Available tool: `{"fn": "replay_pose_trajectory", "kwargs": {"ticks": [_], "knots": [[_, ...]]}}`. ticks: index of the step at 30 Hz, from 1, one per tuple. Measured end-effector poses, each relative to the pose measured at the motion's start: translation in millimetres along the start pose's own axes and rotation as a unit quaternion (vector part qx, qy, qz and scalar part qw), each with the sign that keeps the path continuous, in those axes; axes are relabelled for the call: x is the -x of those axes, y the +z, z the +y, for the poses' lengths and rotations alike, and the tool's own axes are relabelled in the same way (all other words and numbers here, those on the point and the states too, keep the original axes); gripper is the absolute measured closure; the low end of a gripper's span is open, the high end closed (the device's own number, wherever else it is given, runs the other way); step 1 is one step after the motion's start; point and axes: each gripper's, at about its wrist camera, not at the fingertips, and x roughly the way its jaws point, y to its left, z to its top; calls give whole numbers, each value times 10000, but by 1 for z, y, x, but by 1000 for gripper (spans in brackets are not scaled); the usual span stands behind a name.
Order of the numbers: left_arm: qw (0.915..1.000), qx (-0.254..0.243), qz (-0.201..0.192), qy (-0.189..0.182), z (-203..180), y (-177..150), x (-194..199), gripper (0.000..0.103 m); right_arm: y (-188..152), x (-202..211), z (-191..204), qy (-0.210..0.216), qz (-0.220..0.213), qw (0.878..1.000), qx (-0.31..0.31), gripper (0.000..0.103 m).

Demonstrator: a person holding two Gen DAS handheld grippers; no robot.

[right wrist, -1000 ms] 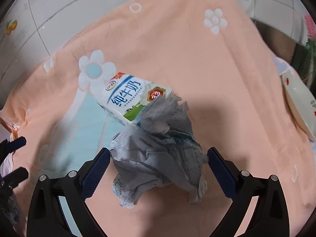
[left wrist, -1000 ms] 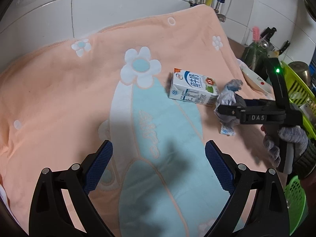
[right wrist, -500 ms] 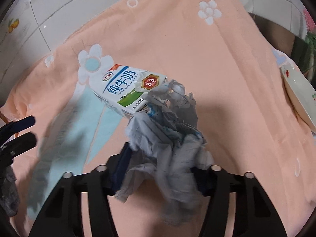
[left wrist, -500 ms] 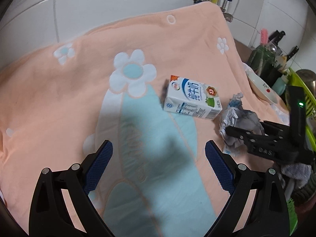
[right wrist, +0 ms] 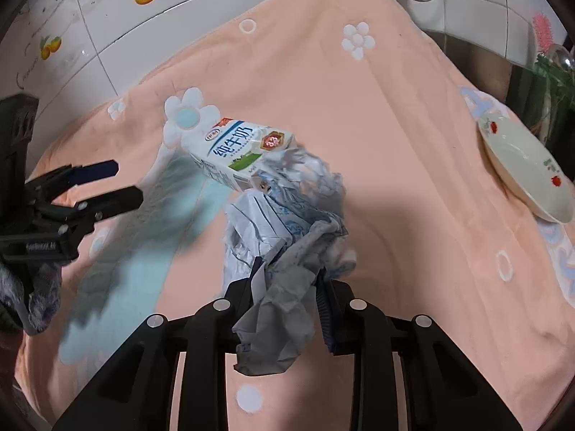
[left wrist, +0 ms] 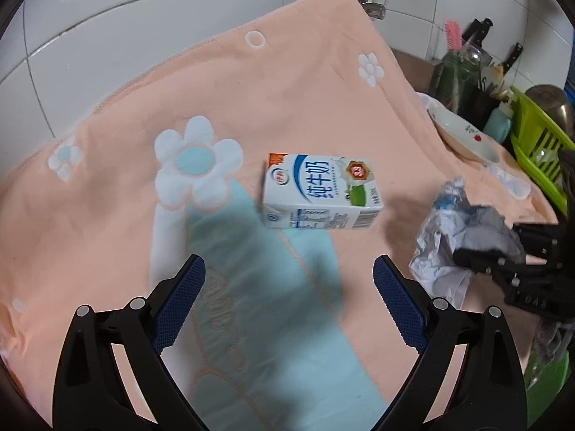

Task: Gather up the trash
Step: 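Grasp the small white milk carton with the left tool while the right tool holds the foil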

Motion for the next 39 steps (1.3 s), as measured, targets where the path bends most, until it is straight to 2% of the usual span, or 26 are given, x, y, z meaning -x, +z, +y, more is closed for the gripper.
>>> {"fn": "replay_pose_trajectory", "kwargs": {"ticks": [4,10,15,20,25,33,39], "knots": [[9993,347,116,-109,-2,5,-8,10,-2,3,-7,16,40,9999,-97,75],[9978,625,218,-22,-5,13,-17,10,-4,-5,-9,-16,65,9999,-157,76],[9900,1347,408,-89,-2,26,-31,10,-15,9,-16,-23,-26,9998,-180,77],[9682,2410,665,-24,4,38,-56,10,-30,27,-22,64,-123,9997,-188,77],[9465,3112,834,190,1,44,-78,10,-45,39,-26,125,-117,9998,-136,77],[9179,3883,574,579,-1,58,-95,8,-63,48,-34,218,-134,9994,-247,77],[8935,4324,732,968,1,59,-114,7,-71,44,-42,278,-90,9989,-375,77]]}}
